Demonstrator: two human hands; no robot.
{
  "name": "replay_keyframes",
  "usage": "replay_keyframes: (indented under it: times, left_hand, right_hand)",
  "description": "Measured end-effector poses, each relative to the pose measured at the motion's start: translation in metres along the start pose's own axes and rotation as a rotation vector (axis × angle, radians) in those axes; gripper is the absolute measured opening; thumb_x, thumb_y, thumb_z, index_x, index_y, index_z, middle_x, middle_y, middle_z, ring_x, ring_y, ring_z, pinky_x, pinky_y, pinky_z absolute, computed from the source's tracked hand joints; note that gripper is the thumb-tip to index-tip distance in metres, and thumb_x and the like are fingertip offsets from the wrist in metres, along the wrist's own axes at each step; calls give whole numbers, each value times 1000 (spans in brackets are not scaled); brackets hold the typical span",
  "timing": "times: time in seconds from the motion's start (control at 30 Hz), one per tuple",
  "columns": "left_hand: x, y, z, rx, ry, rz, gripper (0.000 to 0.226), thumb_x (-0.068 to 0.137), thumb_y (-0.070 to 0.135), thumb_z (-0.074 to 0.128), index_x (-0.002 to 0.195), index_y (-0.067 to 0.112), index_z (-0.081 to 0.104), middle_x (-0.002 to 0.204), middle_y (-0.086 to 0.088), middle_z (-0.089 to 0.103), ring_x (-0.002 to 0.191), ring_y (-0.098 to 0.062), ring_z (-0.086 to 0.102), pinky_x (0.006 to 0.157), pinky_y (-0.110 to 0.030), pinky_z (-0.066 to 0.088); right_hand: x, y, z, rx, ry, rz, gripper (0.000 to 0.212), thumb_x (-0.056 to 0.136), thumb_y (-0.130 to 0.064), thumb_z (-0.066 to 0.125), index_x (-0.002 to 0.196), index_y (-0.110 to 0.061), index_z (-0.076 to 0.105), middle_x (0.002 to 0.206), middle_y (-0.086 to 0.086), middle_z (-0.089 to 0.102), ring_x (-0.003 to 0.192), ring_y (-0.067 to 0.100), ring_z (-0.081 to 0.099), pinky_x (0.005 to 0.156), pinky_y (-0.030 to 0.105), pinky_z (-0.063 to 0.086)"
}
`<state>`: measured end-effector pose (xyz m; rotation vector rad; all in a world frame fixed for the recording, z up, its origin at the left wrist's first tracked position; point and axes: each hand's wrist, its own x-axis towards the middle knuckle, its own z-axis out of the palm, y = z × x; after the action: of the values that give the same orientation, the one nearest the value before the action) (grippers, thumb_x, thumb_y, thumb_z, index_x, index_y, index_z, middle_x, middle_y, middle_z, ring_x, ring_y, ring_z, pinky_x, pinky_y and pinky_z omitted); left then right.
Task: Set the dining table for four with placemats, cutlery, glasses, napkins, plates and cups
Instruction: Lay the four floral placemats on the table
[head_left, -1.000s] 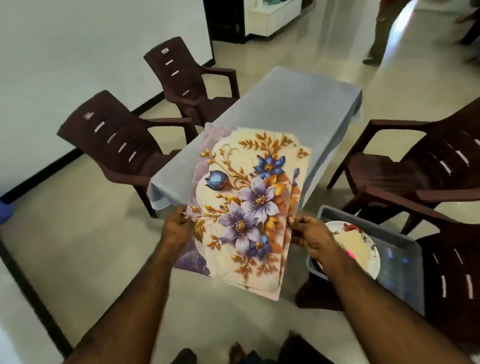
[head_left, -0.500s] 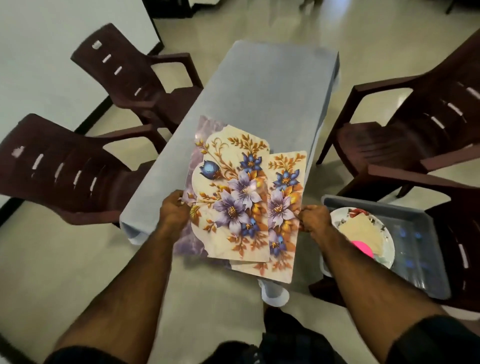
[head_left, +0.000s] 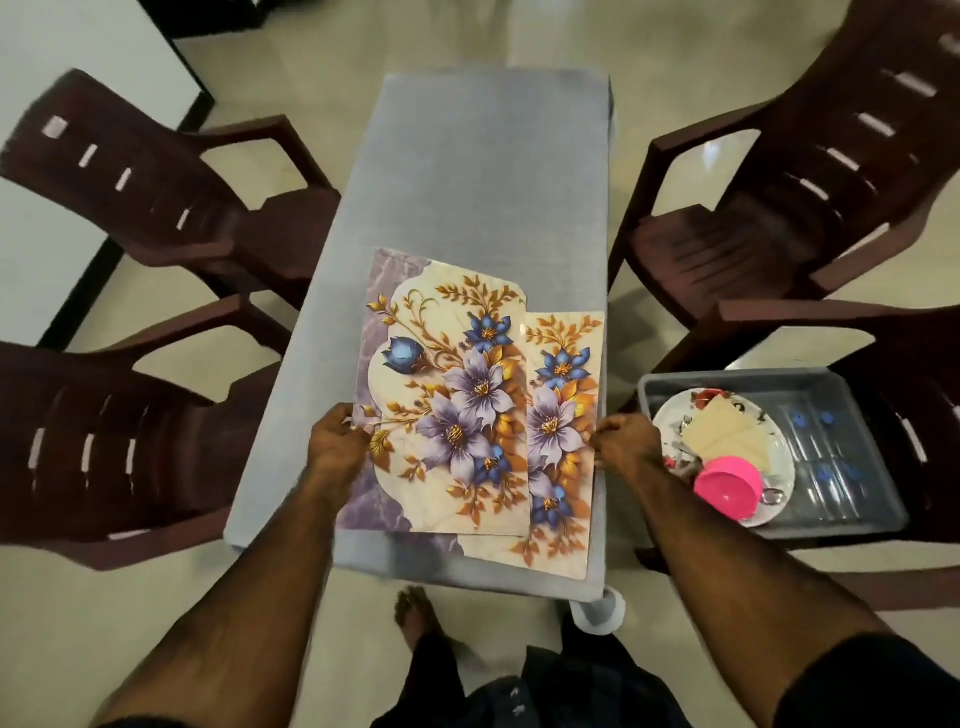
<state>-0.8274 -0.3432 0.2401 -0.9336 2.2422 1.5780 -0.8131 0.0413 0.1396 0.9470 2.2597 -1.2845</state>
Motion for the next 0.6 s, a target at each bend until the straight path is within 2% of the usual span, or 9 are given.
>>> replay_keyframes:
  times: [0.07, 0.13, 0.2, 0.3, 0.37, 0.47, 0.53, 0.6]
  left_hand:
    - [16, -4, -8, 4, -23, -13, 22, 97, 38, 75, 115, 26, 70, 108, 0, 77, 97, -25, 75, 85, -45, 65]
    - [27, -7, -19, -18, -66, -14, 20, 98, 36, 75, 114, 25, 69, 106, 1, 77, 95, -24, 75, 81, -41, 66]
    - [34, -10, -29, -63, -104, 1, 15, 99, 32, 74, 111, 25, 70, 103, 1, 78, 94, -24, 77, 78, -40, 66]
    - [41, -3, -57, -40, -164, 129, 8, 99, 29, 74, 105, 24, 73, 99, 4, 79, 96, -24, 77, 80, -42, 66]
    - [49, 12, -76, 79, -186, 304, 5, 97, 26, 73, 101, 27, 74, 97, 9, 79, 96, -19, 76, 86, -45, 65]
    - [56, 57, -110, 369, -188, 613, 19, 87, 32, 67, 105, 36, 71, 94, 10, 77, 90, -15, 74, 83, -38, 62]
    - [54, 100, -125, 581, -181, 814, 32, 81, 27, 64, 111, 37, 69, 96, 3, 78, 91, -23, 73, 77, -33, 57]
    - [50, 134, -138, 802, -196, 954, 36, 83, 16, 65, 113, 34, 73, 101, 1, 78, 93, -24, 71, 75, -27, 50]
  right_hand:
    - [1, -4, 6, -114, 40, -55, 14, 81, -25, 87, 76, -23, 74, 86, 4, 77, 77, 27, 74, 76, 42, 66]
    - [-2, -10, 15, -134, 103, -47, 12, 82, -24, 84, 87, -22, 74, 97, 6, 78, 87, 30, 73, 86, 41, 63]
    - [-10, -21, 24, -242, 199, -34, 30, 84, -31, 82, 110, -18, 74, 113, 11, 75, 101, 35, 71, 92, 40, 58]
    - [-42, -61, 47, -366, 363, -95, 63, 81, -46, 77, 134, -18, 56, 134, 19, 59, 118, 43, 61, 97, 51, 55]
    - [-74, -102, 63, -357, 447, -321, 79, 79, -39, 83, 144, -16, 44, 139, 20, 51, 121, 46, 55, 99, 54, 50]
    - [-120, -177, 76, -461, 531, -701, 97, 78, -35, 80, 159, -18, 29, 156, 19, 36, 137, 44, 43, 109, 57, 41]
    - [-140, -223, 74, -606, 553, -863, 105, 80, -33, 76, 166, -20, 17, 170, 14, 20, 152, 39, 27, 116, 60, 31]
    - [-157, -257, 71, -768, 582, -979, 106, 81, -31, 72, 167, -23, 10, 175, 9, 7, 160, 34, 12, 122, 62, 20]
